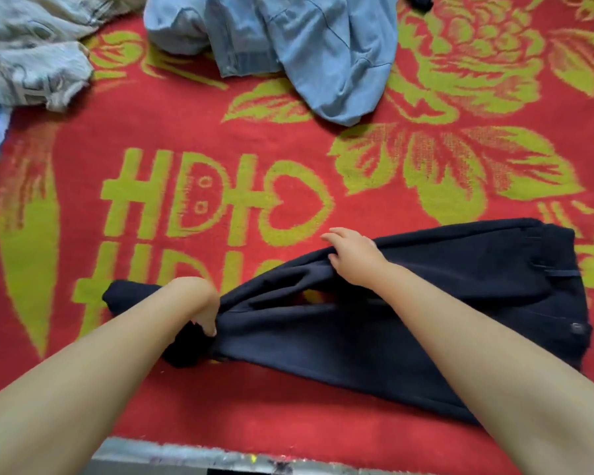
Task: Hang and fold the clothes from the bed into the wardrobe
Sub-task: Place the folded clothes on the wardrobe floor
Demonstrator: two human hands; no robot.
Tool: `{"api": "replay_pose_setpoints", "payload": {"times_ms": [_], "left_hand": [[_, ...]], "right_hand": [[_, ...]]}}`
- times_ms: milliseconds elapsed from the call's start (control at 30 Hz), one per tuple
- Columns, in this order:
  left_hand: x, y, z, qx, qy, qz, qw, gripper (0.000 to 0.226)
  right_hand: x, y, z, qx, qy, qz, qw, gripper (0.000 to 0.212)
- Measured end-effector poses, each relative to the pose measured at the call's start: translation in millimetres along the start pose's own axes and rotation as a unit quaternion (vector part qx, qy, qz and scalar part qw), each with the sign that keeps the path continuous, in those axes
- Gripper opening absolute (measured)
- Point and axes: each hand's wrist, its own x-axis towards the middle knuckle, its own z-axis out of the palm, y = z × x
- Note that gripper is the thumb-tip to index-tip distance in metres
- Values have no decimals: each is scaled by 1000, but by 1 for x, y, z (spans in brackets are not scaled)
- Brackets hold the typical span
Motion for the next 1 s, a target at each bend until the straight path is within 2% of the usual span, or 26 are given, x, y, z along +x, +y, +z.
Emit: {"api": "replay_pose_setpoints", "payload": {"times_ms": [67, 100, 133, 200, 233, 300, 367, 400, 433, 467, 500, 533, 600, 633, 667, 733, 800, 833, 933, 1000], "left_hand": [[6, -15, 20, -161, -25, 28, 986, 63], [10, -21, 33, -266, -32, 47, 962, 63], [12, -25, 45, -368, -32, 65, 927, 64], [16, -42, 69, -548, -43, 87, 831, 66], [16, -45, 77, -609, -40, 94, 786, 65], [16, -50, 81, -693, 19, 107, 712, 58], [21, -58, 66, -752, 135, 146, 629, 51], [22, -59, 55, -741, 219, 172, 611, 49], [24, -61, 42, -697, 309, 192, 618, 47], [27, -61, 29, -630, 385, 206, 643, 47], [33, -59, 17, -555, 428, 227, 676, 49], [40, -54, 6, -491, 424, 253, 718, 55], [54, -44, -9, -409, 312, 302, 802, 67], [60, -41, -14, -377, 255, 316, 833, 69], [64, -39, -16, -357, 215, 323, 850, 65], [70, -41, -17, -363, 179, 331, 852, 38], [71, -47, -12, -361, 182, 327, 854, 13], [70, -51, -9, -339, 192, 313, 866, 10], [63, -67, 2, -194, 199, 208, 938, 17], [60, -84, 16, -68, 157, 147, 974, 32]], "right_hand": [[14, -23, 7, -48, -60, 26, 997, 44], [17, -31, 11, -92, -73, 33, 992, 41], [18, -37, 12, -139, -84, 35, 986, 37], [19, -57, 17, -201, -102, 22, 974, 29], [17, -59, 19, -195, -69, 14, 978, 25], [11, -56, 22, -115, 101, 13, 988, 19], [5, -57, 18, 30, 257, 79, 963, 15], [3, -59, 16, 95, 286, 117, 946, 14], [4, -63, 16, 131, 286, 144, 938, 13], [6, -67, 16, 141, 268, 158, 940, 12], [7, -70, 18, 138, 248, 160, 946, 10], [9, -73, 18, 129, 229, 157, 952, 9], [13, -74, 14, 122, 202, 142, 961, 11], [15, -72, 8, 123, 181, 132, 967, 15], [15, -70, 1, 119, 152, 121, 974, 20], [13, -64, -14, 77, 106, 76, 988, 24], [5, -57, -25, 6, 119, 16, 993, 18], [-2, -57, -30, -24, 140, -9, 990, 16], [-20, -63, -29, -65, 188, -80, 977, 16], [-30, -68, -25, -69, 214, -97, 970, 20]]}}
